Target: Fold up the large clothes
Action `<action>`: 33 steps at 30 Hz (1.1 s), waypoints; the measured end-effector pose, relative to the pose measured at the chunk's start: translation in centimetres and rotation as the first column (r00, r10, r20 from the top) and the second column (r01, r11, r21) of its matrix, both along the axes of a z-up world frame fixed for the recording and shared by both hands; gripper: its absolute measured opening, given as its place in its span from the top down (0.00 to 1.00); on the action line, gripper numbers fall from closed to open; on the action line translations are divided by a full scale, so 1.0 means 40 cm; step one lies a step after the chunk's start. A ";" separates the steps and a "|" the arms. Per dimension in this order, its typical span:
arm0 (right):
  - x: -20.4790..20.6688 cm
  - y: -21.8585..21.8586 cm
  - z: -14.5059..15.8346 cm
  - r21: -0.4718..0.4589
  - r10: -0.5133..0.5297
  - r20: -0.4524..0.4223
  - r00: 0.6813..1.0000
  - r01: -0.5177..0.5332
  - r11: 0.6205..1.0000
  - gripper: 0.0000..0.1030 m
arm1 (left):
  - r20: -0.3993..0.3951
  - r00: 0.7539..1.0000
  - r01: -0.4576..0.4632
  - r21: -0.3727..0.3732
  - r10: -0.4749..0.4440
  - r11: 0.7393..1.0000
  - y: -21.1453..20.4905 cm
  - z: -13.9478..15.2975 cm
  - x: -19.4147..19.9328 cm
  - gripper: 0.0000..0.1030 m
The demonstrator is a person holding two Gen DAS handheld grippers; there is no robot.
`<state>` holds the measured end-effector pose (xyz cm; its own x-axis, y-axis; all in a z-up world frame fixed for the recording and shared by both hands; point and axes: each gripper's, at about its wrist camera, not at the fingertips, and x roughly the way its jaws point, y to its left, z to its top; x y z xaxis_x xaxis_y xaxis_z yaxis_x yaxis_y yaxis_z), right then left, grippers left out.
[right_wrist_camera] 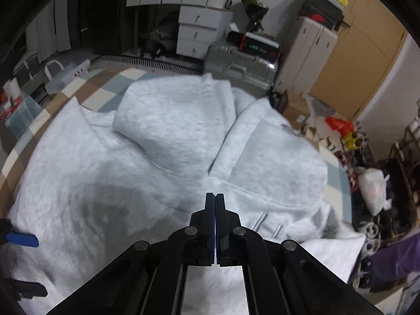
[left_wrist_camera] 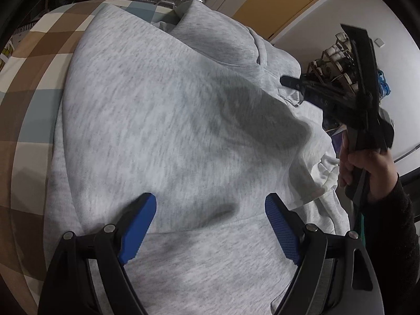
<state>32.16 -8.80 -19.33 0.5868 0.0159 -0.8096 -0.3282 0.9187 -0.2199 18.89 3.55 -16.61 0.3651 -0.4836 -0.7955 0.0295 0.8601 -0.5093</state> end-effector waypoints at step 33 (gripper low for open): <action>-0.130 -0.288 -0.020 0.050 -0.192 -0.029 0.981 0.194 0.980 0.28 | 0.239 0.971 -0.028 0.226 -0.027 0.974 -0.062 0.107 0.050 0.19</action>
